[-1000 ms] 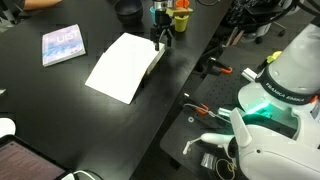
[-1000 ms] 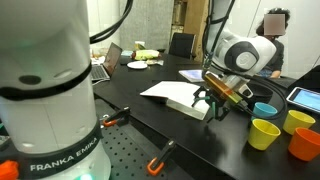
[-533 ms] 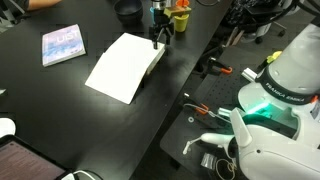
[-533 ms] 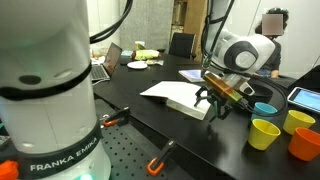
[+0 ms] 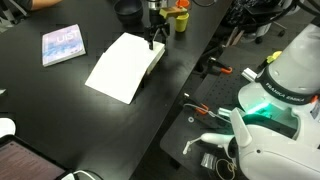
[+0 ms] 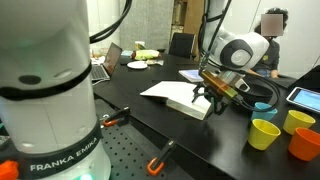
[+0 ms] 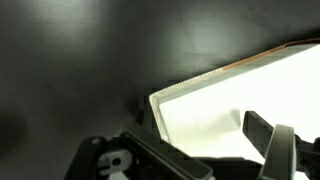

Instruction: Open the book, then flip to the middle

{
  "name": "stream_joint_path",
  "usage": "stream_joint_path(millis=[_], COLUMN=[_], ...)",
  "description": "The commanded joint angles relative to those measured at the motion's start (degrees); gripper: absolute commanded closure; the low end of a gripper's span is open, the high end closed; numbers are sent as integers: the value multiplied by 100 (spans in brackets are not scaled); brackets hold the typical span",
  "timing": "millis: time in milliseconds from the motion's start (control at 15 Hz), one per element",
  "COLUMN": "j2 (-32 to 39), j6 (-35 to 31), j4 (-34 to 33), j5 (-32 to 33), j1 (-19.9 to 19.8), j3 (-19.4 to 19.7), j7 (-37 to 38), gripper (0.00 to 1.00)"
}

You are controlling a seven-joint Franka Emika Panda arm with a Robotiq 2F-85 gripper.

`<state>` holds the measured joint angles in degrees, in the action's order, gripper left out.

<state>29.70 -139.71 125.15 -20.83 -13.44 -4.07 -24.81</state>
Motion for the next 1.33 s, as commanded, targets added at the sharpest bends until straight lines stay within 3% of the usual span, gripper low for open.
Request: stream_joint_path(millis=[0,733,1267], j2=[-122,-405,-407], j6=[-10,261,822], j4=[24,107,59], j5=[-110,-239,-999], j1=[-39,-33,-203], j3=[-145,-275,-368], j7=[57,141,-381], gripper=[0,0,0])
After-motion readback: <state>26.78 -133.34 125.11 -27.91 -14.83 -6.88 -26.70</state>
